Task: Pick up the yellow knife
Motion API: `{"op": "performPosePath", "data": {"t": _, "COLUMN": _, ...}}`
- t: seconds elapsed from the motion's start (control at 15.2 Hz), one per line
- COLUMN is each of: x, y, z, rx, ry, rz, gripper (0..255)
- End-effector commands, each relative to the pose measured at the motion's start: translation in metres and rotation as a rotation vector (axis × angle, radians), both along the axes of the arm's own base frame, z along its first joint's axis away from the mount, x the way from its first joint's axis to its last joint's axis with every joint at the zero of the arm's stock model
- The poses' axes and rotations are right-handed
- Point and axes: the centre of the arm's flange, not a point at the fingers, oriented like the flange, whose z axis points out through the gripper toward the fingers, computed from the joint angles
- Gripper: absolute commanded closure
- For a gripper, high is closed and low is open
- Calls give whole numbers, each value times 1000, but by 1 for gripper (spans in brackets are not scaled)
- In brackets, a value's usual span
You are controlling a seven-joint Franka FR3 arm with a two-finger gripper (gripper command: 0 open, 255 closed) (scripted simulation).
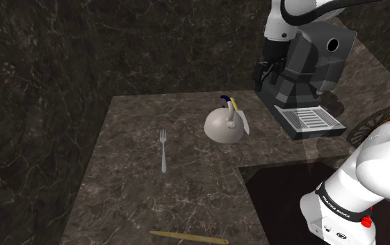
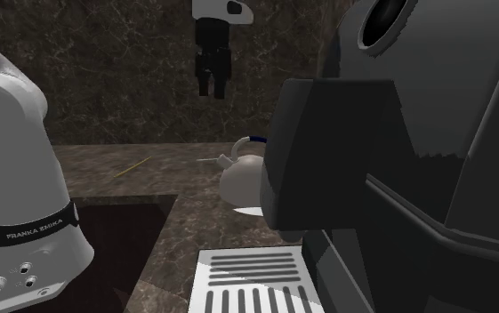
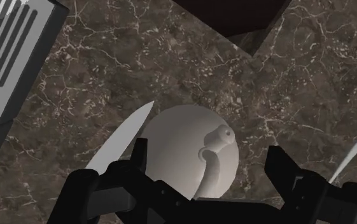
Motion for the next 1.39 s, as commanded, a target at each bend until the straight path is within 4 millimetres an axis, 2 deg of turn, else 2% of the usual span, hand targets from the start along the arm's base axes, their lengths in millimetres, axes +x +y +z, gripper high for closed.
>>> {"op": "performPosePath", "data": {"t": 0.0, "x": 17, "y": -10, "z": -19, "rx": -4, "ry": 7, "rz": -27, "gripper": 0}}
{"op": "performPosePath", "data": {"t": 0.66, "x": 104, "y": -68, "z": -106, "rx": -21, "ry": 47, "rz": -161, "gripper": 0}}
{"op": "performPosePath", "data": {"t": 1.32, "x": 178, "y": -139, "z": -195, "rx": -38, "ry": 87, "rz": -295, "gripper": 0}}
